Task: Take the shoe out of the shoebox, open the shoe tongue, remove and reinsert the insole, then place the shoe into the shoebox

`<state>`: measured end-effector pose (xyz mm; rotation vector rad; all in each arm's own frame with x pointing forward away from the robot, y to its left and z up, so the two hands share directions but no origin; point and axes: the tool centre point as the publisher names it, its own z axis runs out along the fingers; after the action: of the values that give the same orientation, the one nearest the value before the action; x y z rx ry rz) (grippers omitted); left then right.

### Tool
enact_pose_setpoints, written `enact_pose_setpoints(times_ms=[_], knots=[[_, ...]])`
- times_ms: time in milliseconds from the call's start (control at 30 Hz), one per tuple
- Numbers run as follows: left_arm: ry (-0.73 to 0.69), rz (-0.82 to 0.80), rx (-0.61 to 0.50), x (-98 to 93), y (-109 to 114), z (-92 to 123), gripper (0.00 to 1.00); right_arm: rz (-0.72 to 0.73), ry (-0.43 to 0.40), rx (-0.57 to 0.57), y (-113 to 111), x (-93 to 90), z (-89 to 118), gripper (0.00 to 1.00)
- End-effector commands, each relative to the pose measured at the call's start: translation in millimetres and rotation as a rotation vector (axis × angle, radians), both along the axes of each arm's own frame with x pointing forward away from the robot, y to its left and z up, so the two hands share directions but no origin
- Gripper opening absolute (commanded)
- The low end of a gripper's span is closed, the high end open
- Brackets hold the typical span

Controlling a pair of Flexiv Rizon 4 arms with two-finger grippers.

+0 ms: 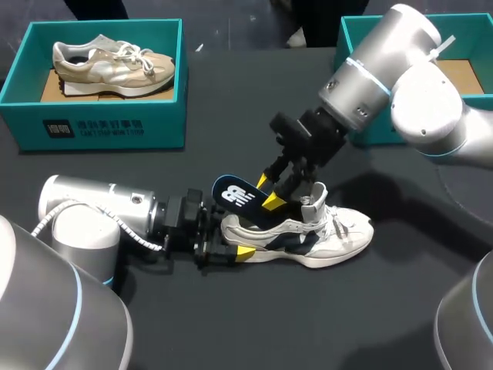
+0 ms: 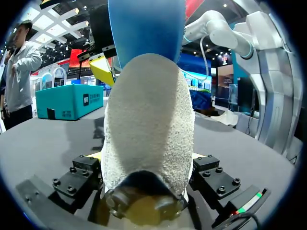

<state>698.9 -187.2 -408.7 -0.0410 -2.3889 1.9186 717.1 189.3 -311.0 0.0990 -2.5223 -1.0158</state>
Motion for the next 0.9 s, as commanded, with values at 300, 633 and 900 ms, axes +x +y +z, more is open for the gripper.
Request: enact_pose_setpoints(times_ms=[300,633,900], knots=[[0.0,0.0,0.001,0.1,0.1,-1.2,0.0,0.049,0.089,-0.017,10.9,3.9,-2.6,0.48],[0.0,0.0,0.001,0.1,0.1,-1.2,0.0,0.045,0.124,-0.024,15.6,-10.7,-4.2,0.4],[0.0,0.0,0.001,0.1,0.1,-1.2,0.0,0.04,0.132,-0.023,19.1,-18.4,-3.5,0.27]])
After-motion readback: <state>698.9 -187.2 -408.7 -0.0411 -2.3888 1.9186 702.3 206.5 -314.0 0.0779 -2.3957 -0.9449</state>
